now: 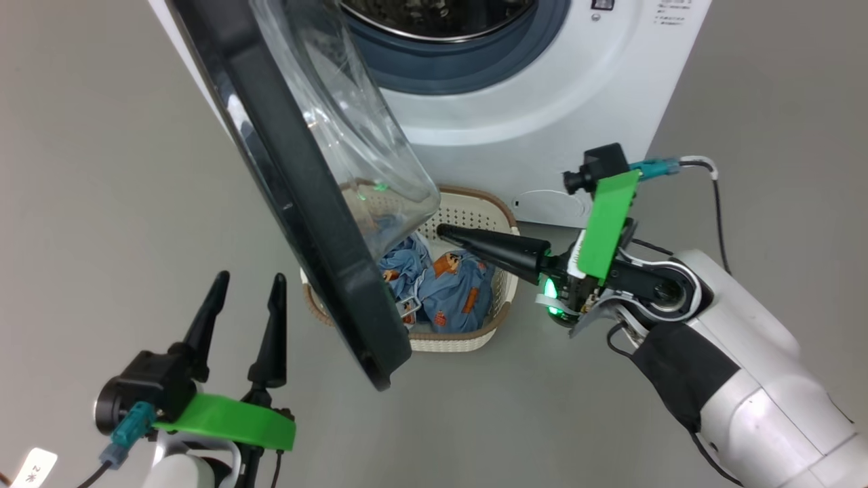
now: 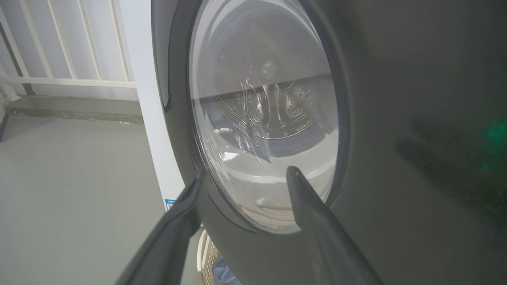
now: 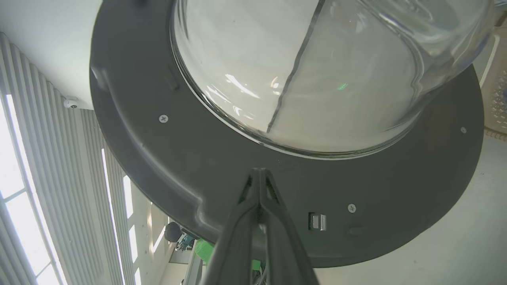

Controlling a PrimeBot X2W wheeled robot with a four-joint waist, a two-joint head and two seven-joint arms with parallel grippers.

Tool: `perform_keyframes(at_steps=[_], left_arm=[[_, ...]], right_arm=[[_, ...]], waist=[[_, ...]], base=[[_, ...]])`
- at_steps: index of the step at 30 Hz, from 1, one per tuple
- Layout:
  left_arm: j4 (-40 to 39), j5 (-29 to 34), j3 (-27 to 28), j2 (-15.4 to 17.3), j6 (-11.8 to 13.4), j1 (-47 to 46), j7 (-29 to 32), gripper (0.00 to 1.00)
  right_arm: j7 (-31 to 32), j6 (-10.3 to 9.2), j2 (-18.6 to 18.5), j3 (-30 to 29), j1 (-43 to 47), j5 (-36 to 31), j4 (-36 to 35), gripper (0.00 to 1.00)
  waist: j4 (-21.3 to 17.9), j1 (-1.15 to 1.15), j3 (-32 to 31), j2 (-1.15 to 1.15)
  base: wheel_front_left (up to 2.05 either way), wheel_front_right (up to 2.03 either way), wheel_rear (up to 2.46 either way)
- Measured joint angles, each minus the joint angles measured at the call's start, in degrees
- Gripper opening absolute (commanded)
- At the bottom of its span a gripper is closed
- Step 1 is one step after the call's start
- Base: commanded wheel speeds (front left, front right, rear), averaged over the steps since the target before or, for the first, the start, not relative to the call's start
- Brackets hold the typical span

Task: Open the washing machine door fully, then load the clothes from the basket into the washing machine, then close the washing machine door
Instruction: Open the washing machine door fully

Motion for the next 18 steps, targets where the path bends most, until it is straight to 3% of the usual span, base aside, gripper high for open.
perform_keyframes(at_steps=[7,9,10,12,18], left_arm=[[0.0,0.9,1.4,0.0,-0.4,1.1,0.0,1.00],[-0.1,1.1,1.8,0.0,-0.5,1.7,0.0,1.00],[-0.1,1.1,1.9,0.0,-0.5,1.9,0.0,1.00],[-0.1,1.1,2.4,0.0,-0.5,2.3,0.0,1.00],[-0.3,1.5,3.6,0.1,-0.9,3.4,0.0,1.00]], right_arm=[[-7.3,0.00,-3.2,1.1,2.6,2.2,-4.3,0.00],[-11.4,0.00,-4.3,1.2,4.1,2.4,-5.5,0.15],[-12.9,0.00,-4.6,1.2,4.5,2.4,-5.9,0.38],[-16.1,0.00,-5.2,1.1,5.0,2.6,-6.6,1.00],[-24.9,0.00,-6.4,0.4,7.0,2.8,-9.7,1.00]], waist=[[-1.2,0.00,-1.1,0.00],[-1.6,0.00,-1.6,0.00],[-1.7,0.00,-1.8,0.00],[-2.0,0.00,-2.2,0.00],[-3.0,0.00,-3.2,0.00]], base=[[0.00,0.00,0.00],[0.00,0.00,0.00],[0.00,0.00,0.00],[0.00,0.00,0.00],[0.00,0.00,0.00]])
